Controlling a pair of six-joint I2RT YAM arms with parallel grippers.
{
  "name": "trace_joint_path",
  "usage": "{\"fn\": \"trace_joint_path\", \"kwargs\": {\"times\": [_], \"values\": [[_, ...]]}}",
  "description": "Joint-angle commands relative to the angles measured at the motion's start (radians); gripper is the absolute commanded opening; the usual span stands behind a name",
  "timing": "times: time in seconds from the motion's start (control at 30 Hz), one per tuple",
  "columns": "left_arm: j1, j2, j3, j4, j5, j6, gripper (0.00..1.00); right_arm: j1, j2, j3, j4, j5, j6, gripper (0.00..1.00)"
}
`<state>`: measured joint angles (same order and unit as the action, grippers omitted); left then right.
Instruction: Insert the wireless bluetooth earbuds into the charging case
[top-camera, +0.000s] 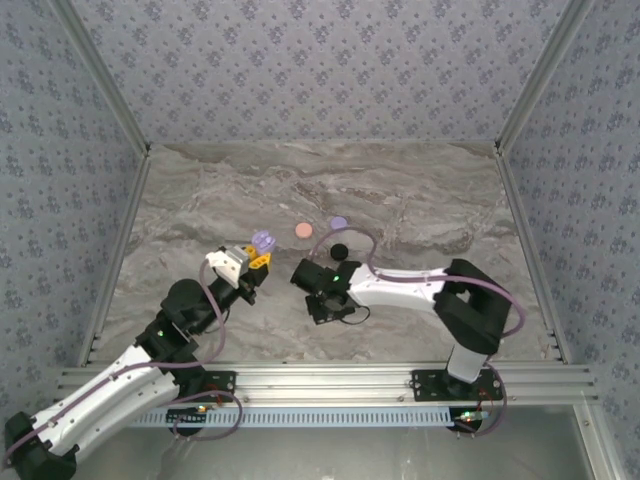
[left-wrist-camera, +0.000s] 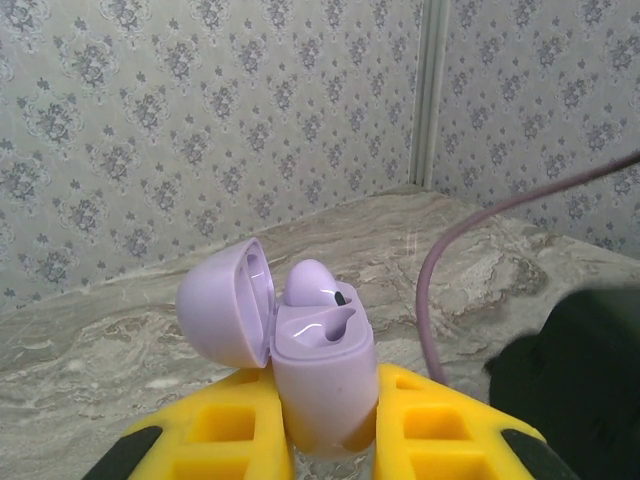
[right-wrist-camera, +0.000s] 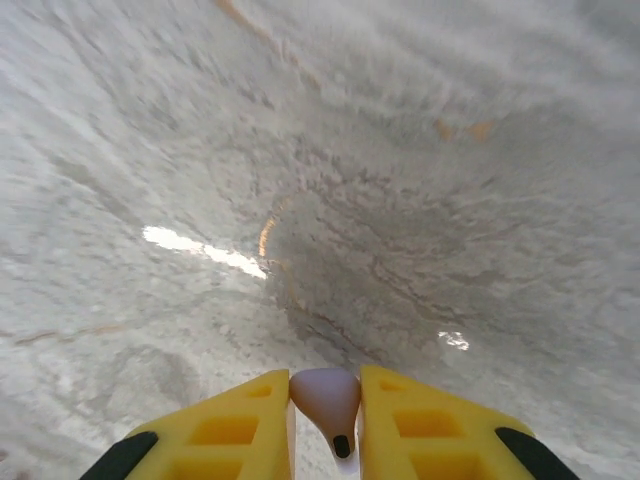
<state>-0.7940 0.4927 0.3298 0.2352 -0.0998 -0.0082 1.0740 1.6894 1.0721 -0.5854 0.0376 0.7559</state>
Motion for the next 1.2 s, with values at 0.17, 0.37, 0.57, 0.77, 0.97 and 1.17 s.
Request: {"fn": "trace_joint_path", "kwargs": {"times": [0.17,0.37,0.57,0.77,0.97,1.17], "values": [[-0.004,0.122,0.027,0.149,0.144,-0.029,0.05,-0.121,-0.411,-0.067,0.096,-0.005,-0.167,0.22],[-0.002,0.252,0.072,0.248,0.295,-0.058,0.05,-0.189,-0.635,-0.078,0.237,-0.123,-0.280,0.22],[-0.003,0.349,0.103,0.357,0.422,-0.096,0.04,-0.196,-0.686,-0.026,0.305,-0.224,-0.321,0.23],[-0.005,0.406,0.130,0.395,0.491,-0.114,0.04,-0.172,-0.639,0.009,0.319,-0.278,-0.330,0.23],[-0.007,0.426,0.139,0.394,0.522,-0.110,0.04,-0.154,-0.610,0.024,0.347,-0.287,-0.334,0.23],[-0.008,0.428,0.137,0.394,0.532,-0.105,0.04,-0.151,-0.585,0.043,0.347,-0.273,-0.348,0.23]]}}
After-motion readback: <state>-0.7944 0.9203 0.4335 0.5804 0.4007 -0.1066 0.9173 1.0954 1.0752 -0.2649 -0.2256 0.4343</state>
